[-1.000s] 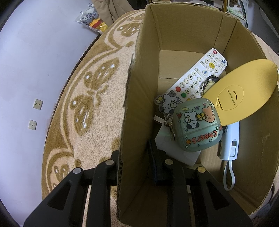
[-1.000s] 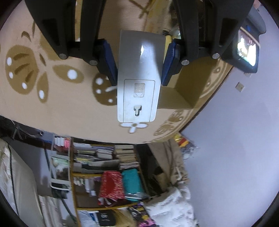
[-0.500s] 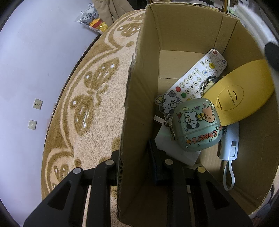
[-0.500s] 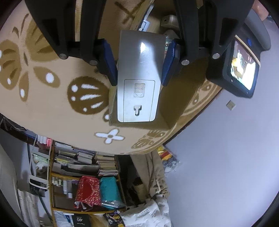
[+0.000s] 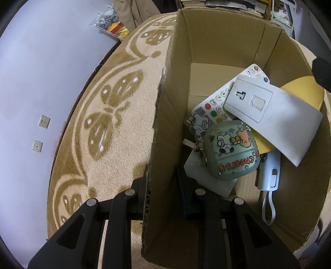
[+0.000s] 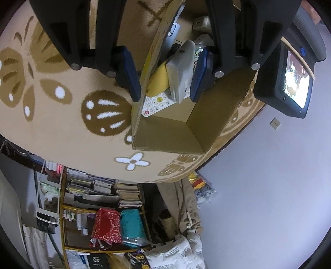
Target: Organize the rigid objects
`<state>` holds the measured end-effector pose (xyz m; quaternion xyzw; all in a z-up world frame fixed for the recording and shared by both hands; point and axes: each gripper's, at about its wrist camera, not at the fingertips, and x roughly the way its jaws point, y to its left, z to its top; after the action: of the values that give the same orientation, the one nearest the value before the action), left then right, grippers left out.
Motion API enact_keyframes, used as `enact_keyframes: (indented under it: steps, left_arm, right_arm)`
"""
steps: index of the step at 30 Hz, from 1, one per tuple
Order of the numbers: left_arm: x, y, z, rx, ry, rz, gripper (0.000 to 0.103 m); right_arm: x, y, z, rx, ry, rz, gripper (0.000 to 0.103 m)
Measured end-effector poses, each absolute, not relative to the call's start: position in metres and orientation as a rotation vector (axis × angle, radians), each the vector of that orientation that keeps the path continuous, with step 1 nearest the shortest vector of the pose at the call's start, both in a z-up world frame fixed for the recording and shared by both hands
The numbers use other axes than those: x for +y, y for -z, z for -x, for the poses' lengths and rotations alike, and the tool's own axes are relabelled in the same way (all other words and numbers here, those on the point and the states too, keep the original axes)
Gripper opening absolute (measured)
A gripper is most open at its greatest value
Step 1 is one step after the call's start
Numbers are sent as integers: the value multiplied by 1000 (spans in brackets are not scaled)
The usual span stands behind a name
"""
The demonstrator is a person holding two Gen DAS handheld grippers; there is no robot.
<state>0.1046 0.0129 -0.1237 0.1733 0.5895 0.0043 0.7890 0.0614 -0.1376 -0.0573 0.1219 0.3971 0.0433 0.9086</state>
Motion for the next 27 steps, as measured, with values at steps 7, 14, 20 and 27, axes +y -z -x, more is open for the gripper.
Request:
enact_keyframes:
  steps: [7,14,20,27]
  left_arm:
    - [15,111,-102,1239,-5,-348,22]
    - [18,90,-97,1200,6,-301,27]
    - [18,62,-83,1116,12,-294,62]
    - [18,33,-63,1009,14,-305,100]
  right_arm:
    - [-142,55,-54,841,-70,-246,60]
    - [-151,54,-37,864,-27,-237,71]
    - [-162,44,-18,814,26,-250,94]
    - [-170,33,-2,779,84,-237,103]
